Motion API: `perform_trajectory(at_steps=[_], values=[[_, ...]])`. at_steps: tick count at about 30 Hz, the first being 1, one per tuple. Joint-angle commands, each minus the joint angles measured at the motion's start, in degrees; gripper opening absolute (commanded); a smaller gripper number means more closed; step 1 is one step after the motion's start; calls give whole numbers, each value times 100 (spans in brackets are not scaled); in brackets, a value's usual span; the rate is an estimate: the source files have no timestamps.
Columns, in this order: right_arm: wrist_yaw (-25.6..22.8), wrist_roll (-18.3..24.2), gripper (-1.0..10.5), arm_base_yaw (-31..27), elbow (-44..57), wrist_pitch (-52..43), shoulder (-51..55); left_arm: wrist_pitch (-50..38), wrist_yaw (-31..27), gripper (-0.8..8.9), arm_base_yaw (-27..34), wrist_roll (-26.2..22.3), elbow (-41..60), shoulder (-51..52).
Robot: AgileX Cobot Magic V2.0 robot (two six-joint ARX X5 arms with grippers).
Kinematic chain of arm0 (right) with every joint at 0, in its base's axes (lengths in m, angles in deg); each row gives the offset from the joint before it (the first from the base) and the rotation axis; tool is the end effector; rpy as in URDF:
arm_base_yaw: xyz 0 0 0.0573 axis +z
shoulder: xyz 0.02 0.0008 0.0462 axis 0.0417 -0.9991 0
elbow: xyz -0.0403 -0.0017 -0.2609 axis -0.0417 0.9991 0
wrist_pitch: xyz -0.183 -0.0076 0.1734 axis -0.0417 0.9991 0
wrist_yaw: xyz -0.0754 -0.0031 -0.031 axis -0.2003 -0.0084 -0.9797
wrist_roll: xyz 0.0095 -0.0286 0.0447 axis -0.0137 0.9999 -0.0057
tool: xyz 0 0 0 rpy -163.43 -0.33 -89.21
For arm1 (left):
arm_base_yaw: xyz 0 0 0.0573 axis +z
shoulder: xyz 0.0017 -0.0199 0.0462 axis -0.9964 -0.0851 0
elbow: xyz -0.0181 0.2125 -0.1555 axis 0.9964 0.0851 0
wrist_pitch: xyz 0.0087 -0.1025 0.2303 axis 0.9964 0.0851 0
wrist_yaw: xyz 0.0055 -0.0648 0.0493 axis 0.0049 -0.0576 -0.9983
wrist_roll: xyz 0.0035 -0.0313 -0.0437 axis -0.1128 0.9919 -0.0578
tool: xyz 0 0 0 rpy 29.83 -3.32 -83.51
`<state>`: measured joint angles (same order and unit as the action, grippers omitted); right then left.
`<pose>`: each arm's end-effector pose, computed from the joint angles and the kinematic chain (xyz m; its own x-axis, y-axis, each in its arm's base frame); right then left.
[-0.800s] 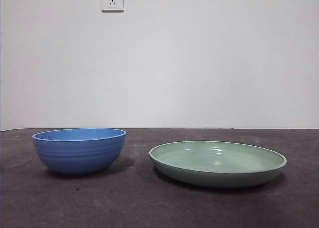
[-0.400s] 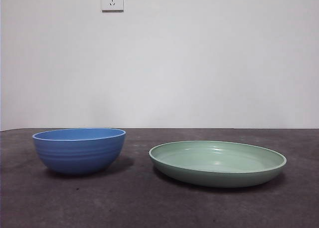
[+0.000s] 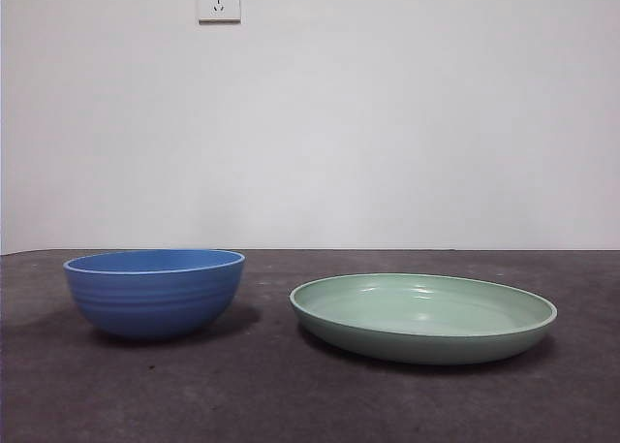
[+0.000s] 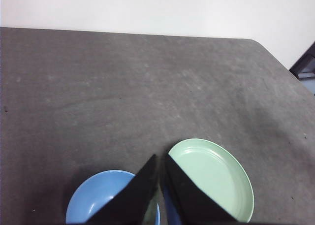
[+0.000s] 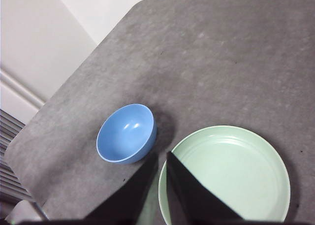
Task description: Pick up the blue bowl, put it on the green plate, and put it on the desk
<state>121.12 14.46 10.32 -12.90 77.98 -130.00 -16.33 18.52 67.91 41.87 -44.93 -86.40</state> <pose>0.1587 0.0519 0.3449 0.6143 0.6931 -0.3771 -0.5347 0.7171 0.4470 0.1595 -0.0582 0.3756 0.7624 -0.5406 -0.3556 0.4558 0.8387 -0.2980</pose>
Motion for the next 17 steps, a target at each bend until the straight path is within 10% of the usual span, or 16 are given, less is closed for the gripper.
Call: perform_trajectory(at_steps=[1, 9, 17], values=[[-28, 87, 26, 24, -74, -50, -17, -28, 35, 29, -28, -90, -133, -37], [-107, 85, 209, 24, -74, -33, -17, 74, 33, 61, -28, -146, -133, -37], [-131, 85, 510, 24, -74, -11, -20, 96, 33, 658, -28, -144, -133, -37]])
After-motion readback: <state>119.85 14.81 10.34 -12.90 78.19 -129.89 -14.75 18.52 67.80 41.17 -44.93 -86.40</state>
